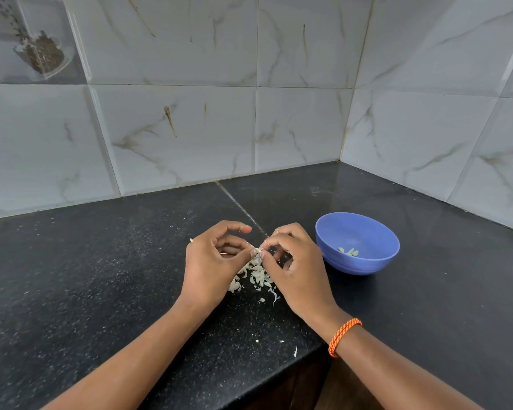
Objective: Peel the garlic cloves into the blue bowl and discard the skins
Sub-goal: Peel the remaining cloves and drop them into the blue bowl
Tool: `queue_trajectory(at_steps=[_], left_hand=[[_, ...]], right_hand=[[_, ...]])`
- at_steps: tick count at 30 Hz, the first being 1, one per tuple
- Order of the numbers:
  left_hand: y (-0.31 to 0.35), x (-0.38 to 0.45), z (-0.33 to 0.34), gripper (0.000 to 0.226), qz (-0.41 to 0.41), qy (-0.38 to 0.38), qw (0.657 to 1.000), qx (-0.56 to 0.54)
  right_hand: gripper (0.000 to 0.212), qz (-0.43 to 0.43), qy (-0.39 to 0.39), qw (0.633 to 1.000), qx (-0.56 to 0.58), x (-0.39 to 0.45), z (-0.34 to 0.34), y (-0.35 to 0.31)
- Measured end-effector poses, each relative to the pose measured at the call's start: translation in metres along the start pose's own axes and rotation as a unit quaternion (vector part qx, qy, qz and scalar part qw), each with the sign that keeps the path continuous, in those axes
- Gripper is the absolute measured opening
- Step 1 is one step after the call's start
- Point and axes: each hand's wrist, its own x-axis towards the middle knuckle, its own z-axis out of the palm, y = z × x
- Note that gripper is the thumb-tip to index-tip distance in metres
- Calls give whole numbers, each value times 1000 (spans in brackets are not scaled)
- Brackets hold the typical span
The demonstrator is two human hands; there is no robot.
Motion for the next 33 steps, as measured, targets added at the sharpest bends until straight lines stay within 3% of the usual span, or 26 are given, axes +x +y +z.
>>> queue_trajectory(at_steps=[15,33], left_hand=[[3,-8,10,33,30,-29,999,6],[11,-3,0,35,-62,-36,989,-127]], right_hand=[[16,9,6,999,-40,2,3,4],[12,28,3,997,69,2,0,5]])
